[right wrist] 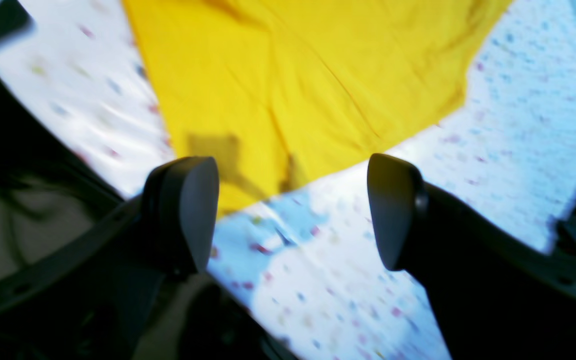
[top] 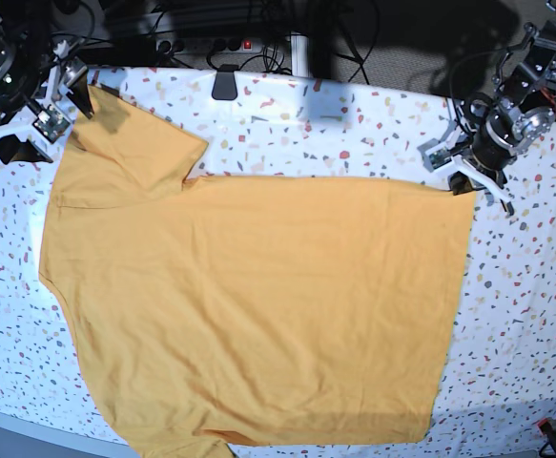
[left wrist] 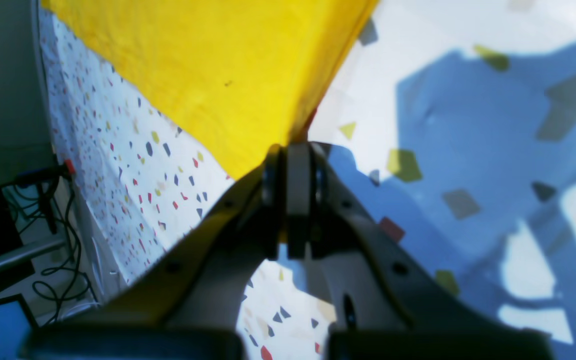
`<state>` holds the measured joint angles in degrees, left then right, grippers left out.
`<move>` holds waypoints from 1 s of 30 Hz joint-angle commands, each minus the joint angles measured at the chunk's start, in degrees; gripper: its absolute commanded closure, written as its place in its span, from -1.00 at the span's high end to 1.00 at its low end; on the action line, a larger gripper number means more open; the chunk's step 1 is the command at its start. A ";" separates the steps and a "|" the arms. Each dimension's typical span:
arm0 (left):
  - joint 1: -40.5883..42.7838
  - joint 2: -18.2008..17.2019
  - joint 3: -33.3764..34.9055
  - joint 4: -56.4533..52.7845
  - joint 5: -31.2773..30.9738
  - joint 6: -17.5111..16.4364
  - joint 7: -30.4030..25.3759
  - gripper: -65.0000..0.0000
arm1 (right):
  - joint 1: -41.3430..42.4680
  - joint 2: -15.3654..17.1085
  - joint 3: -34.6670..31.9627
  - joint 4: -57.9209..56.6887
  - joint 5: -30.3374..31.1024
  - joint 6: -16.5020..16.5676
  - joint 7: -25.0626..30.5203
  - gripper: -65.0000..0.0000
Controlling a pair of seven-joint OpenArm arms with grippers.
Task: Fold the T-shirt properly
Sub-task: 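Move both grippers down to the shoulder corners of the yellow T-shirt, then close both grippers on the shirt's shoulder edges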
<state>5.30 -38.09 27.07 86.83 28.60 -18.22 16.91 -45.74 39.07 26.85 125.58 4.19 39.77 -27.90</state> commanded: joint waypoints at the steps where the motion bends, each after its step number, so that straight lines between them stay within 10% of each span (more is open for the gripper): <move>1: -0.42 -0.83 -0.33 0.59 -0.13 -0.22 0.57 -1.00 | -0.15 0.81 -0.63 -0.15 -1.70 0.23 0.94 0.40; 10: -0.39 -0.83 -0.33 5.66 -0.22 -0.20 -0.35 -1.00 | 1.27 0.79 -16.44 -8.26 -26.80 -0.26 10.10 0.40; 25: -0.39 -0.83 -0.33 8.63 -3.58 -0.24 -0.26 -1.00 | 13.60 0.81 -24.50 -25.86 -28.04 -4.68 9.51 0.40; 30: -0.39 -0.83 -0.33 8.63 -3.58 -0.24 -0.26 -1.00 | 13.66 0.81 -24.50 -26.16 -28.02 -4.70 9.92 -0.13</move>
<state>5.54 -38.11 27.11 94.56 25.19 -19.42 17.10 -32.62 39.48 2.20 100.86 -19.35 37.41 -14.11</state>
